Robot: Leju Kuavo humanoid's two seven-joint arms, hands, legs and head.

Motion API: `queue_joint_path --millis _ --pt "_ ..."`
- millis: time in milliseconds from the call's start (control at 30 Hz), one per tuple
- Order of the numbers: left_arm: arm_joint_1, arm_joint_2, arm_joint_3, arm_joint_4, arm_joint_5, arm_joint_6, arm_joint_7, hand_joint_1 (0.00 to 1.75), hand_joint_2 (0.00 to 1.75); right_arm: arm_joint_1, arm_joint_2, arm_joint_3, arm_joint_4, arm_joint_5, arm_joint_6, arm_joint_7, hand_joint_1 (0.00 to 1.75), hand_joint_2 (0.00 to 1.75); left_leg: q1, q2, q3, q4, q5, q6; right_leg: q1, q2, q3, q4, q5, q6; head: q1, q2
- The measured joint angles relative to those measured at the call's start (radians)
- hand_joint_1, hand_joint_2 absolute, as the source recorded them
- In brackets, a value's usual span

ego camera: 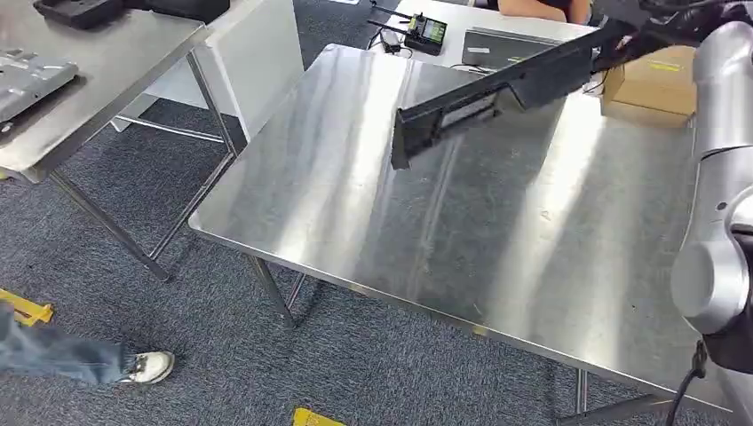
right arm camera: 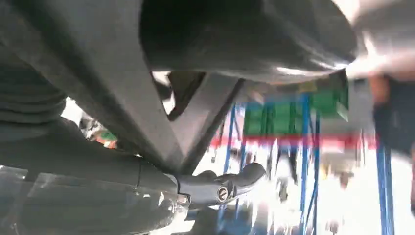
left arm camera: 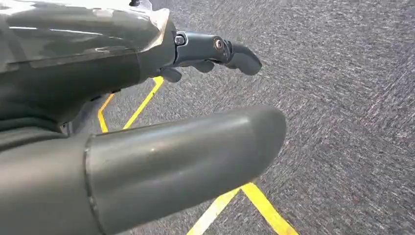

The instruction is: Take the parts from the cabinet and place them on the table.

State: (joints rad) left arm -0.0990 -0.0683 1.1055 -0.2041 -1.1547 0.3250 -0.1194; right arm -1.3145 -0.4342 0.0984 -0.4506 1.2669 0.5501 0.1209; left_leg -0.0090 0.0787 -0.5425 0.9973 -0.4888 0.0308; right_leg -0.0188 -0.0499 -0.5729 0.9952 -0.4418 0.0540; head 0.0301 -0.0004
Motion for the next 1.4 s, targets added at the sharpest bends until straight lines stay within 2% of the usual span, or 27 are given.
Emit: queue_joint_path --millis 167,267,500,667,733,767,800,967,1033,1100,1200,1300,1400 --pt "0.000 0.003 0.000 0.000 -0.006 0.000 0.000 0.00 0.00 -0.020 -0.031 0.017 0.041 -0.002 0.017 -0.005 0.00 0.00 0.000 0.001 0.000 0.000 0.000 0.000 0.000 0.001 -0.001 0.000 0.000 0.000 0.000 0.000" --pt "0.000 0.003 0.000 0.000 -0.010 0.000 -0.002 0.00 0.00 -0.031 -0.047 0.028 0.058 -0.019 0.077 -0.013 0.00 0.00 0.000 0.001 0.001 0.000 0.000 0.000 0.000 0.000 -0.001 0.000 0.000 0.000 0.000 0.000" --pt "-0.001 0.003 0.000 0.000 -0.028 -0.006 -0.002 0.00 0.00 -0.013 -0.137 0.037 0.061 -0.120 0.115 -0.056 0.00 0.00 0.000 0.000 0.000 0.000 0.000 0.000 0.000 0.000 -0.001 0.000 0.000 0.000 0.000 0.000" --pt "-0.001 0.003 0.000 0.000 -0.028 -0.006 -0.002 0.00 0.00 -0.011 -0.139 0.037 0.060 -0.124 0.117 -0.058 0.00 0.00 0.000 0.000 0.000 0.000 0.000 0.000 0.000 0.000 -0.001 0.000 0.000 0.000 0.000 0.000" --pt "-0.001 0.004 0.000 0.000 -0.029 -0.010 -0.002 0.00 0.00 0.030 -0.194 0.048 0.034 -0.204 0.179 -0.082 0.00 0.00 -0.001 0.000 0.000 0.000 -0.001 0.001 -0.001 -0.001 -0.001 0.000 0.000 0.000 0.000 0.000" --pt "-0.001 0.005 0.000 0.000 -0.029 -0.010 -0.002 0.00 0.00 0.049 -0.215 0.055 0.023 -0.205 0.170 -0.064 0.00 0.00 -0.001 0.000 -0.001 0.000 -0.001 0.001 0.000 0.000 -0.001 0.000 0.000 0.000 0.000 0.000" --pt "-0.002 0.005 0.000 0.000 -0.032 -0.009 -0.004 0.00 0.00 0.097 -0.245 0.084 0.006 -0.225 0.122 -0.024 0.00 0.00 0.000 0.000 0.000 0.000 -0.001 0.001 0.000 0.000 -0.001 -0.001 0.000 0.000 0.000 0.000" --pt "-0.005 0.003 0.000 0.000 -0.043 -0.009 0.000 0.00 0.00 0.184 -0.286 0.102 0.003 -0.290 0.103 -0.034 0.00 0.00 0.000 -0.002 -0.001 0.000 -0.001 0.001 0.000 -0.002 0.000 0.000 0.000 0.000 -0.001 0.000" --pt "-0.006 0.003 0.000 0.000 -0.045 -0.009 0.001 0.00 0.00 0.224 -0.290 0.105 -0.006 -0.317 0.089 -0.044 0.00 0.00 0.000 0.001 0.000 0.000 -0.001 0.001 0.000 0.000 0.000 0.000 0.000 0.000 -0.001 0.000" --pt "-0.008 0.003 -0.001 0.000 -0.045 -0.009 0.000 0.00 0.00 0.260 -0.298 0.105 -0.006 -0.358 0.099 -0.068 0.00 0.00 0.000 0.000 -0.001 0.000 -0.001 0.001 0.000 0.000 0.000 0.000 0.000 0.000 -0.001 0.000" --pt "-0.008 0.004 -0.001 0.000 -0.040 -0.007 0.000 0.00 0.00 0.297 -0.291 0.105 -0.011 -0.383 0.124 -0.065 0.00 0.00 0.000 0.000 -0.001 0.000 -0.001 0.001 0.000 0.000 0.000 0.000 0.000 0.000 -0.001 0.000" --pt "-0.007 0.002 0.000 0.000 -0.029 0.001 -0.001 0.00 0.00 0.337 -0.251 0.105 -0.003 -0.402 0.103 -0.051 0.00 0.00 0.001 0.002 -0.001 0.000 -0.001 0.001 0.001 0.001 0.000 0.000 0.000 0.000 -0.001 0.000" --pt "-0.007 0.000 0.001 0.000 -0.026 0.010 -0.002 0.00 0.00 0.380 -0.170 0.105 0.034 -0.411 -0.001 -0.026 0.00 0.00 0.001 0.004 0.000 0.000 -0.001 0.001 0.001 0.003 0.000 0.000 0.000 0.000 -0.001 0.000"
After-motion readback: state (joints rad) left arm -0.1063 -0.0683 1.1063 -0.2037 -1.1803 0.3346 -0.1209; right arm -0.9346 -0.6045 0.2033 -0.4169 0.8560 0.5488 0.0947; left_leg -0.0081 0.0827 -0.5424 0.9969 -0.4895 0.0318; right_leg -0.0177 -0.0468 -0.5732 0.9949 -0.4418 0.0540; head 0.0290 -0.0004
